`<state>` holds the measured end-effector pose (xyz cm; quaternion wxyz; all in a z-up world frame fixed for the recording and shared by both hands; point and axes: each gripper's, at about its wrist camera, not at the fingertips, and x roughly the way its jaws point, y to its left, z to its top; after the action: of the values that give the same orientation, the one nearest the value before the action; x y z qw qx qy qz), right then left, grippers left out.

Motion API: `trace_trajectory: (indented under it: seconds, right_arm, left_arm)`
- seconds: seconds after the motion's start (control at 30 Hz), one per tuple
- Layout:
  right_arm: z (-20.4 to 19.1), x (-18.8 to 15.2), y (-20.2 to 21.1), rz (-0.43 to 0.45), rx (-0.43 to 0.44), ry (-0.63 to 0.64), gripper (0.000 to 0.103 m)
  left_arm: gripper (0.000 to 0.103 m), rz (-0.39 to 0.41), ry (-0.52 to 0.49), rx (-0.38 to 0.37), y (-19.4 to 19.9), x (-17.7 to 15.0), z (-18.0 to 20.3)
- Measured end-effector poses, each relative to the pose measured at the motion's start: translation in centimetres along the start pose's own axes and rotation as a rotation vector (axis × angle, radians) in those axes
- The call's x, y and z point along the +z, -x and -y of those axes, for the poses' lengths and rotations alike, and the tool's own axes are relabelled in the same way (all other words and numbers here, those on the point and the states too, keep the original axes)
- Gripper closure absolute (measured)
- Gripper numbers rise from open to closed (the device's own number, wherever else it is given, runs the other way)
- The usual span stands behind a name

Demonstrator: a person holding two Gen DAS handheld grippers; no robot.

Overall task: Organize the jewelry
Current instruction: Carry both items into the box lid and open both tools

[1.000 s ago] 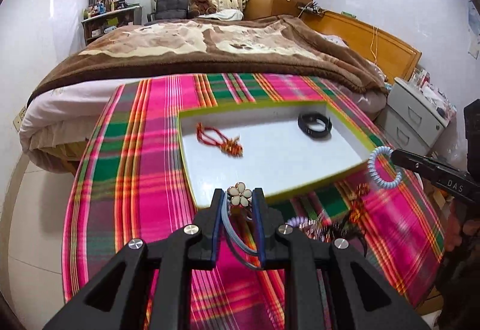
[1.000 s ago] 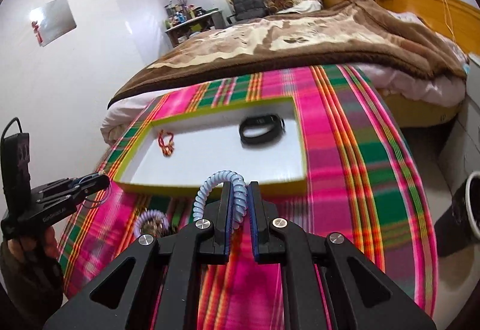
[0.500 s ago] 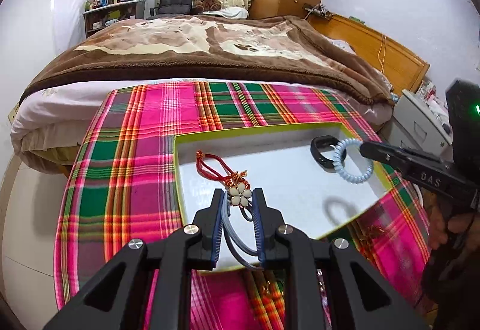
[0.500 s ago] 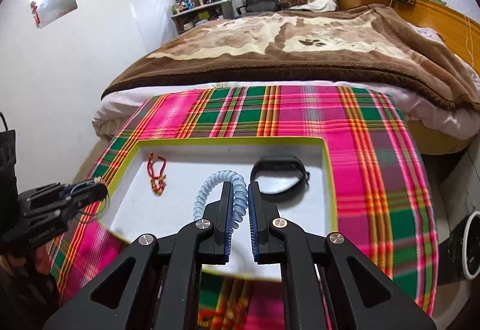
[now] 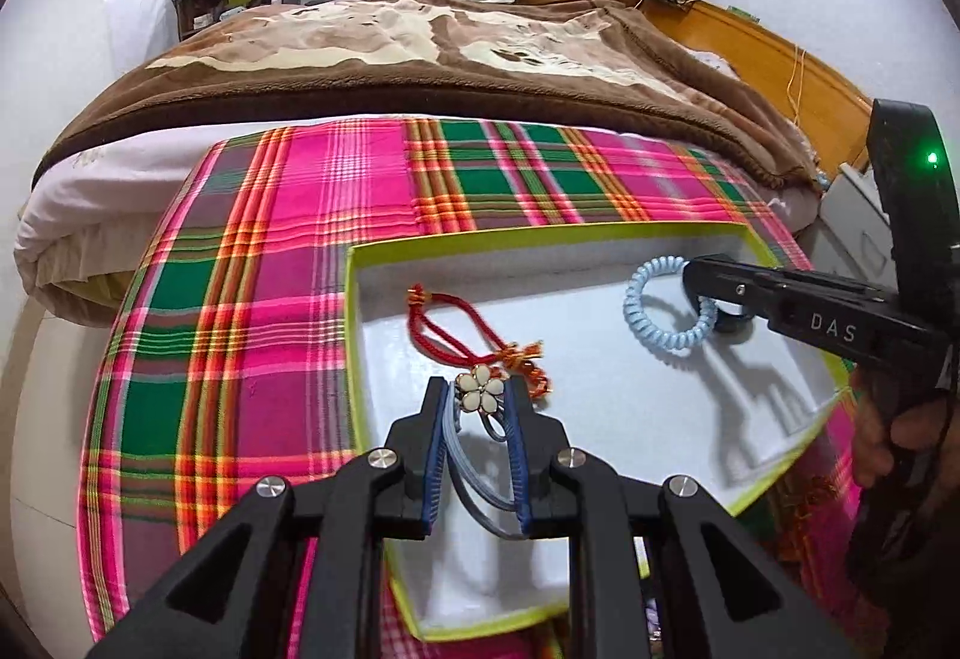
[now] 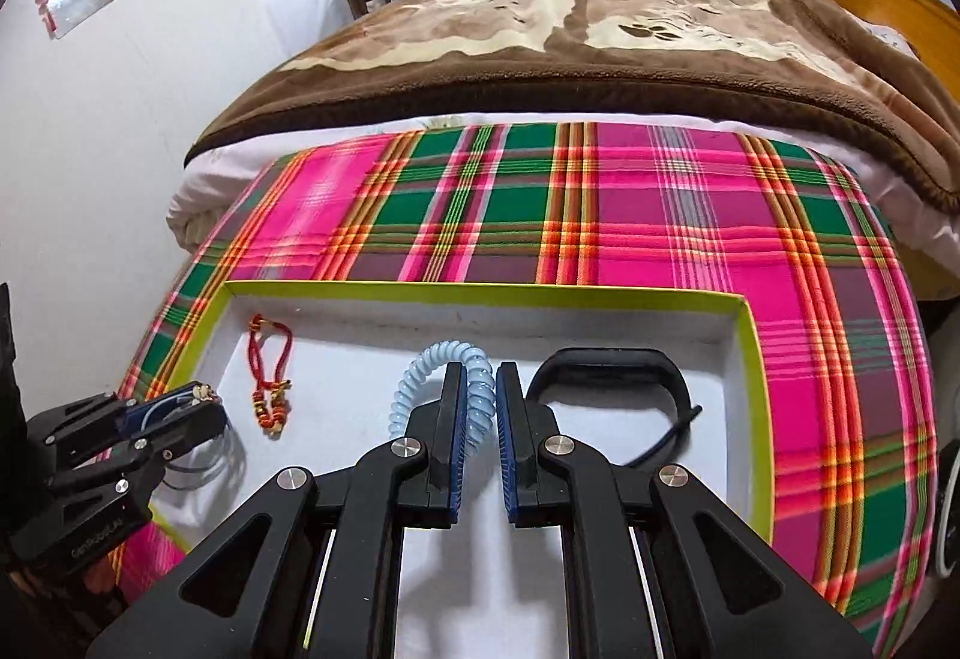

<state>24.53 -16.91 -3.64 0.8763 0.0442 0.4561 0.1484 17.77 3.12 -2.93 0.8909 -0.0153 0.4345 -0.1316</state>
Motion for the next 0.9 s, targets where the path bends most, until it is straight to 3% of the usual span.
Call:
trace_trajectory:
  seconds: [0.5, 0.67, 0.8, 0.9]
  right_arm:
    - [-0.5, 0.2, -1.7, -0.039, -0.034, 0.020, 0.093]
    - [-0.4, 0.2, -1.6, -0.033, -0.038, 0.010, 0.093]
    - [-0.3, 0.2, -1.4, -0.029, -0.030, 0.006, 0.092]
    - [-0.3, 0.1, -1.2, -0.024, -0.028, 0.006, 0.085]
  left_arm:
    - [0.080, -0.011, 0.002, -0.010, -0.4, 0.0, -0.3]
    - [0.067, -0.003, 0.003, -0.019, -0.2, 0.1, -0.2]
    - [0.065, -0.002, 0.014, -0.025, 0.0, 0.1, -0.4]
    - [0.065, -0.002, 0.015, -0.026, 0.1, 0.1, -0.4]
